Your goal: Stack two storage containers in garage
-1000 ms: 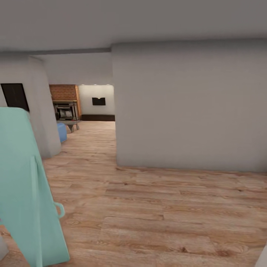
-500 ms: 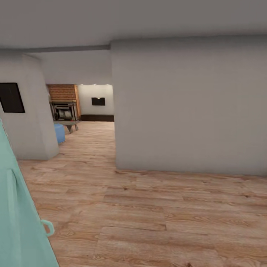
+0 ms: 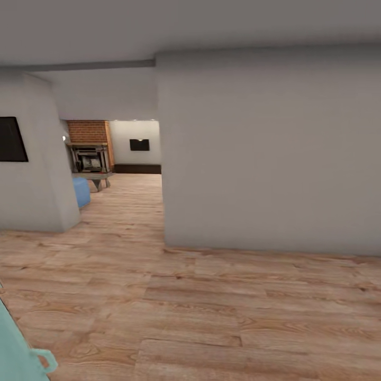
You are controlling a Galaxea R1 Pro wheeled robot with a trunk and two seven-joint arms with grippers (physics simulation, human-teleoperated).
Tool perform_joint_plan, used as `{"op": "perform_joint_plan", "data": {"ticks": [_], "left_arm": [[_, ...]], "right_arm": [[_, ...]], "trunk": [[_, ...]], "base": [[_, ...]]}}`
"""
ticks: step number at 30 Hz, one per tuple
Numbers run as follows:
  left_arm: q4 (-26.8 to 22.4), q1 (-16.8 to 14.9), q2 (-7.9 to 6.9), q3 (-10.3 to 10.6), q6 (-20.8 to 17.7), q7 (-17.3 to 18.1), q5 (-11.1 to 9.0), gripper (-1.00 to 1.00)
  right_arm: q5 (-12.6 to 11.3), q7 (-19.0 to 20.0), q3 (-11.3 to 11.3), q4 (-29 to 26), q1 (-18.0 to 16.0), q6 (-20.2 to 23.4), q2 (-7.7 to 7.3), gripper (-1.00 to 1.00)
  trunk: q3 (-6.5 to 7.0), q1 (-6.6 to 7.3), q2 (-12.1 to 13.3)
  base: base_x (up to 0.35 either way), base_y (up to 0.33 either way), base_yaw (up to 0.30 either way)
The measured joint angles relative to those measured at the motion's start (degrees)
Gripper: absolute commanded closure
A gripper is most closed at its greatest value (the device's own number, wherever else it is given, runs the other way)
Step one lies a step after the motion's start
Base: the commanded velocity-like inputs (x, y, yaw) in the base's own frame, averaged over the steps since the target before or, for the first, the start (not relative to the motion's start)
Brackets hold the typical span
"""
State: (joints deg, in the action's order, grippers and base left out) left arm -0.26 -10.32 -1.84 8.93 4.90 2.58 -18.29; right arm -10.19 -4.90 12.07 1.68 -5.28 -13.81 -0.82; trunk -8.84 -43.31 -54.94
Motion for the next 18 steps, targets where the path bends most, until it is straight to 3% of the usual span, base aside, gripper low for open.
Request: {"op": "perform_joint_plan", "data": {"ticks": [9,18], "left_arm": [[-0.01,0.01,0.00,0.00,0.00,0.00,0.00,-1.00],[0.00,0.00,0.00,0.00,0.00,0.00,0.00,-1.00]], "right_arm": [[-0.16,-0.03,-0.05,-0.01,-0.01,-0.07,-0.06,-1.00],[-0.20,-0.01,-0.09,-0.01,0.00,0.00,-0.09,-1.00]], "trunk": [[0.00,0.00,0.00],[0.00,0.00,0.00]], "base": [[0.325,0.000,0.195],[0.325,0.000,0.032]]}}
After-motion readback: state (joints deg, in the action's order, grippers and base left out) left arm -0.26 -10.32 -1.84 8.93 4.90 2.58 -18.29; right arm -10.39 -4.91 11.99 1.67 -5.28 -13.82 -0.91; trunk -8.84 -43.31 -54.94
